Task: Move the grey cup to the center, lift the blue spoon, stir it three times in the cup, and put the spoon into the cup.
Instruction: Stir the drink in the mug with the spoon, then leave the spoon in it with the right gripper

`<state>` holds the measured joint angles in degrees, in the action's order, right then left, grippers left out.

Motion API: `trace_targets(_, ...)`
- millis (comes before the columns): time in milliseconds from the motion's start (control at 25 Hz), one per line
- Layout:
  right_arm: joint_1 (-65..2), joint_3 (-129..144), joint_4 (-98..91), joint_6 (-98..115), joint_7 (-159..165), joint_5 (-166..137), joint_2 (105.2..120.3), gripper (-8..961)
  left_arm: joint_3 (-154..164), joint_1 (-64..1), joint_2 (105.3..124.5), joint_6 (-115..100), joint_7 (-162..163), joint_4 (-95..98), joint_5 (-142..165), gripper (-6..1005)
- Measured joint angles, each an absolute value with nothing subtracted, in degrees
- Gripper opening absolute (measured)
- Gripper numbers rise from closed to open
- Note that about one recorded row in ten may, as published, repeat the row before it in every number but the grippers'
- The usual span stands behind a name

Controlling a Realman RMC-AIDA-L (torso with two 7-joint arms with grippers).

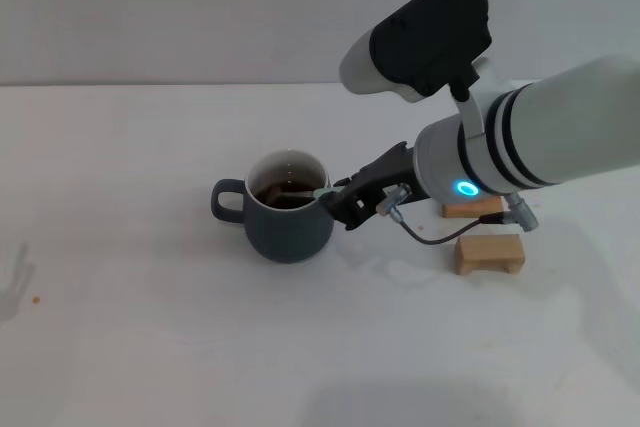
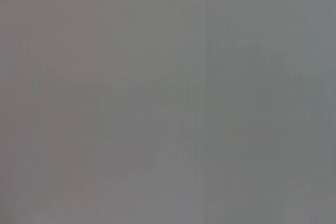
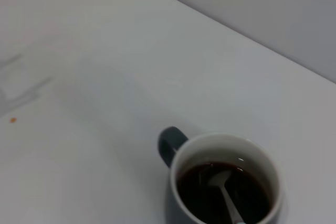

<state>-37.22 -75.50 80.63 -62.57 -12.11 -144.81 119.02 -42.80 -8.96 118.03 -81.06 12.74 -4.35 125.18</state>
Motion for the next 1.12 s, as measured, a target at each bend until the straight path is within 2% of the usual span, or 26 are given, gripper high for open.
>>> trace_targets(1120, -39.15, -73.78, 76.9, -55.8, -12.67, -143.61, 118.94, 159, -42.71, -8.76, 117.95, -81.74, 12.74, -4.39, 125.15, 856)
